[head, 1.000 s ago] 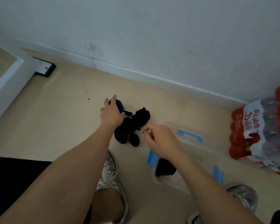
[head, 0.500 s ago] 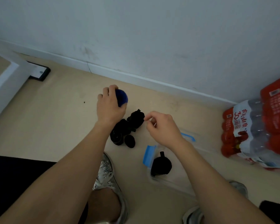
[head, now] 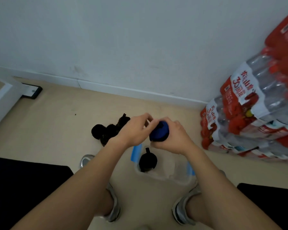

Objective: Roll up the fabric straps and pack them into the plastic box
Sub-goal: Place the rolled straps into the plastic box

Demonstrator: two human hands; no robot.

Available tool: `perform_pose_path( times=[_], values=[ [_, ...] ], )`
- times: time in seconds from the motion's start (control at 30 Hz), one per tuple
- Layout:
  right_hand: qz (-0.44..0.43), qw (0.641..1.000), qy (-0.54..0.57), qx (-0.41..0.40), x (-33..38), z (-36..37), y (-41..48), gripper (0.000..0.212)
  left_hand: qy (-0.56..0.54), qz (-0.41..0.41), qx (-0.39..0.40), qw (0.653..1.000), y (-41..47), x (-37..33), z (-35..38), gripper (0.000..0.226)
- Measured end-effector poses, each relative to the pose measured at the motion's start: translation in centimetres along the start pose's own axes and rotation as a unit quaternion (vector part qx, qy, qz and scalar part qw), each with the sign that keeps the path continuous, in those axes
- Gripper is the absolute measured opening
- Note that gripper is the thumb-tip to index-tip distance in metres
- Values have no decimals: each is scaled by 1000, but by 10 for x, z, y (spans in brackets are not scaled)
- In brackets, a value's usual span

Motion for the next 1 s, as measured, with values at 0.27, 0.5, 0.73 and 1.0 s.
perform_pose_path(
  times=[0.27,0.5,0.73,1.0],
  values=[
    [100,973,-94,187,-54,42,-37,72,366,-16,163,916,-31,41,116,48],
    [154,964,-167,138,-79,71,-30,72,390,-51,267,880,-35,64,136,87],
    [230,970,43,72,-88,97,-12,78,269,-73,292,915,-26,73,128,85],
    [271,920,269,87,-89,134,5,38,253,-40,294,921,-22,74,126,80]
  ],
)
Point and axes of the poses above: each hand's wrist, its own y-axis towards the middle knuckle, its own z-axis out of the palm, x = y × z, the point moved 6 cm from there along y, towards the middle knuckle, and after that the axes turned 13 degrees about x, right-handed, at the moved point
